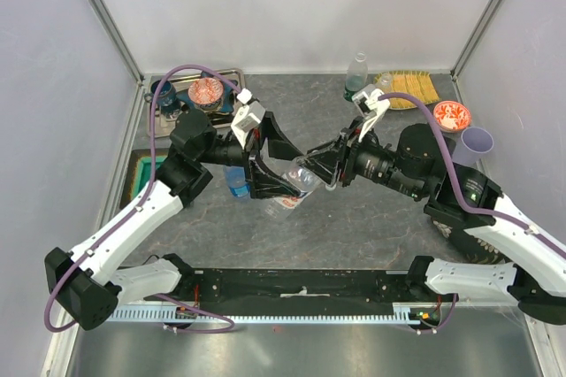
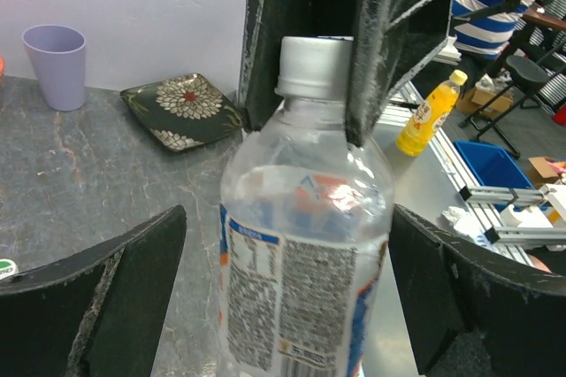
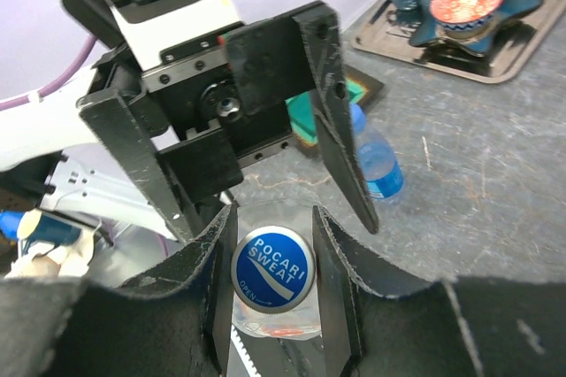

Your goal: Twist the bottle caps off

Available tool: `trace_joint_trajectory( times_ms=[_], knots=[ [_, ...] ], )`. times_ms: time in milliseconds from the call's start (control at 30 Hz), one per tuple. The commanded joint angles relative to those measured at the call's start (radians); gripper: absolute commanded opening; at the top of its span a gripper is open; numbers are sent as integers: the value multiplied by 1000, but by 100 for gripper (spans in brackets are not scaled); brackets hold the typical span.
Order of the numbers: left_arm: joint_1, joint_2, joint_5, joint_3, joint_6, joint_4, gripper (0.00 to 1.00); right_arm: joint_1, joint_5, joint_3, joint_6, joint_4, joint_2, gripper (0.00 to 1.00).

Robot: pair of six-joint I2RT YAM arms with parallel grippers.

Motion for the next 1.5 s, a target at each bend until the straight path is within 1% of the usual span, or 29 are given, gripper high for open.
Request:
trace_joint_trajectory(
  times_ms=[0, 167, 500, 600, 633, 700, 733, 800, 833, 867, 933, 967, 1000, 1033, 1067, 1133, 1167, 1233, 1267, 1333, 1367, 1433, 1467],
  knots=[
    [0, 15, 61, 3, 3, 16, 100, -3, -111, 44, -46, 85, 6, 0],
    [-2, 24, 100, -15, -22, 45, 99, -3, -114, 40, -60, 110, 14, 0],
    [-19, 9, 117, -48, -31, 69, 99, -3, -79, 26, -72, 183, 29, 0],
    [-23, 9, 115, -46, -30, 70, 92, -3, -77, 3, -64, 211, 29, 0],
    [-23, 9, 117, -46, -28, 70, 85, -3, -77, 0, -64, 214, 30, 0],
    [-25, 15, 124, -46, -28, 70, 76, -3, -77, -11, -60, 220, 32, 0],
    [-25, 17, 126, -46, -28, 69, 70, -3, -79, -13, -60, 220, 34, 0],
    [-25, 18, 123, -46, -17, 50, 65, -3, -68, -16, -55, 214, 32, 0],
    [-25, 17, 115, -45, 4, 40, 64, -3, -54, -11, -55, 201, 27, 20],
    [-25, 14, 85, -42, 22, -2, 63, -5, -25, -5, -57, 191, 27, 36],
    [-25, -3, 34, -38, 79, -43, 59, -5, 32, 19, -57, 158, 26, 61],
    [-25, -12, -48, -35, 98, -66, 58, -3, 59, 48, -57, 121, 27, 76],
    [-27, -24, -88, -35, 116, -98, 58, -3, 126, 59, -54, 108, 27, 80],
    [-27, -31, -134, -34, 145, -112, 58, -3, 160, 79, -38, 84, 27, 86],
    [-34, -38, -240, -34, 162, -125, 57, -3, 197, 90, -32, 72, 29, 88],
    [-46, -57, -346, -34, 208, -155, 57, -3, 286, 121, -18, 38, 44, 91],
    [-65, -61, -450, -38, 223, -158, 57, -3, 308, 127, -8, 30, 49, 91],
    [-85, -80, -558, -45, 260, -166, 56, -3, 375, 139, 12, 9, 66, 91],
    [-109, -87, -663, -52, 274, -168, 56, -3, 391, 142, 32, 3, 70, 91],
    [-141, -97, -777, -57, 315, -169, 55, -3, 411, 147, 49, -5, 89, 90],
    [-175, -103, -872, -60, 331, -169, 54, -5, 429, 150, 61, -5, 93, 89],
    [-212, -103, -966, -61, 377, -172, 54, -3, 438, 161, 80, -4, 113, 88],
    [-246, -98, -1041, -60, 391, -175, 54, -3, 440, 165, 81, -4, 122, 88]
  ],
)
